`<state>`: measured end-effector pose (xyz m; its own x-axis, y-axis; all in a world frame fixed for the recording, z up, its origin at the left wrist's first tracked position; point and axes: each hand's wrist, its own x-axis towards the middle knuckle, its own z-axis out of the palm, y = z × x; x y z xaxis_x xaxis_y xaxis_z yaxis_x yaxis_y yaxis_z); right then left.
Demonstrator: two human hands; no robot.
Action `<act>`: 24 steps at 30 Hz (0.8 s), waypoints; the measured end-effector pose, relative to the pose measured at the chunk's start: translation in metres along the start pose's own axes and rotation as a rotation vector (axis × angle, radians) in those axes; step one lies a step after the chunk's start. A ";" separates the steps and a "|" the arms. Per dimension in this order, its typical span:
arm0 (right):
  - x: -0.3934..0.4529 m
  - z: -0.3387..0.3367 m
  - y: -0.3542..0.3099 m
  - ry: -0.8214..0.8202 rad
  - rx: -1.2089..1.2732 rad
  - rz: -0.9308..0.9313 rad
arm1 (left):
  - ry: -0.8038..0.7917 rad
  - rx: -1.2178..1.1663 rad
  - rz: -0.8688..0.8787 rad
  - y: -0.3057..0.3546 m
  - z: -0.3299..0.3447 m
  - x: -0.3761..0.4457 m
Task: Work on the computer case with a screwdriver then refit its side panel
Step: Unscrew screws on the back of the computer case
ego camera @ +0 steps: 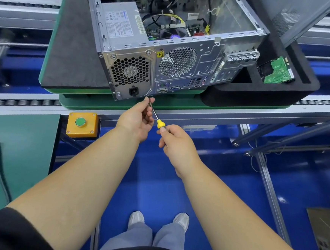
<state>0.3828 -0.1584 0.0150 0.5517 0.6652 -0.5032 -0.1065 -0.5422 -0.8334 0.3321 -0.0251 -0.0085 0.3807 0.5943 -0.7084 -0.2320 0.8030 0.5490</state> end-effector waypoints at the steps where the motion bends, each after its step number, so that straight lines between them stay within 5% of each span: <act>1: 0.001 0.001 0.000 0.003 0.002 -0.001 | -0.007 0.006 0.001 0.001 -0.001 0.001; 24: 0.008 0.012 -0.004 -0.006 0.126 0.072 | -0.051 0.082 -0.025 0.015 0.001 0.007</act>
<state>0.3778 -0.1450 0.0123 0.5343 0.6302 -0.5634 -0.2482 -0.5201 -0.8172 0.3319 -0.0091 -0.0053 0.4311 0.5691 -0.7002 -0.1484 0.8102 0.5671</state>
